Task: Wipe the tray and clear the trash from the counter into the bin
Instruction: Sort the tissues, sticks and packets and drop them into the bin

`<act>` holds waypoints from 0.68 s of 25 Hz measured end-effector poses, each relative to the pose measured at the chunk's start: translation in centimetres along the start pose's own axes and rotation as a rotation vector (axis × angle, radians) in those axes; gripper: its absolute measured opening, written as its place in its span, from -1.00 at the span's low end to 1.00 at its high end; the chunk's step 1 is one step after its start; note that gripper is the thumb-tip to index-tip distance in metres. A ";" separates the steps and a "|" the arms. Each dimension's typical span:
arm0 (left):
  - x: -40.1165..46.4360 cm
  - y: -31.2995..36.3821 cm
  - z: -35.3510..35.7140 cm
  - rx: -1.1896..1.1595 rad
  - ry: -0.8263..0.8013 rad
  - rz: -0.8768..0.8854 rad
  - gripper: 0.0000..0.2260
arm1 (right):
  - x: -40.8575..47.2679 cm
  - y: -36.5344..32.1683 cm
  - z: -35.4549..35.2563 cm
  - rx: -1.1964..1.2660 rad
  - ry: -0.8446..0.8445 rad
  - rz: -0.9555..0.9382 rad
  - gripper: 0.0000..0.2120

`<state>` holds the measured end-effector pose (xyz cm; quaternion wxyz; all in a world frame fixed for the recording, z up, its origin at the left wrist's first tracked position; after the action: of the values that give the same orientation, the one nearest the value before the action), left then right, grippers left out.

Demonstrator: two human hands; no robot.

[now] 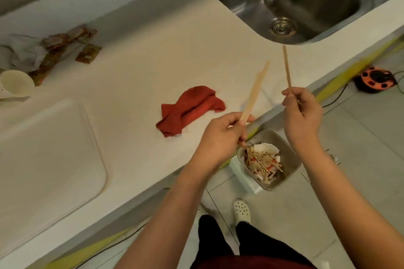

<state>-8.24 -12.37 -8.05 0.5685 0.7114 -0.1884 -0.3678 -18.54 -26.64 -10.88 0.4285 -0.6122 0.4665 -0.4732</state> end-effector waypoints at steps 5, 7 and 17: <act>-1.8 -6.0 8.7 0.110 -0.317 -0.143 -0.78 | -2.3 10.0 -8.3 -0.090 0.111 0.079 -0.82; -2.0 -9.6 10.2 0.218 -0.360 -0.233 -0.81 | -4.5 15.1 -10.8 -0.220 0.050 0.234 -0.83; 0.6 -22.9 9.9 0.707 -0.141 -0.801 -0.82 | -9.8 25.4 -14.0 -0.651 -0.355 0.989 -0.82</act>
<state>-18.61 -12.93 -30.80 0.0955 0.8490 -0.0524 -0.5170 -37.64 -23.22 -34.63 0.4593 -0.4923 0.7371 0.0573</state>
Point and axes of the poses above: each hand's wrist, its own x-axis towards the middle knuckle, its own z-axis out of the palm, y = z × x, the point moved 4 cm from there along x, towards the middle knuckle, and after that the axes turned 11 degrees about y, right-handed, at the moved point
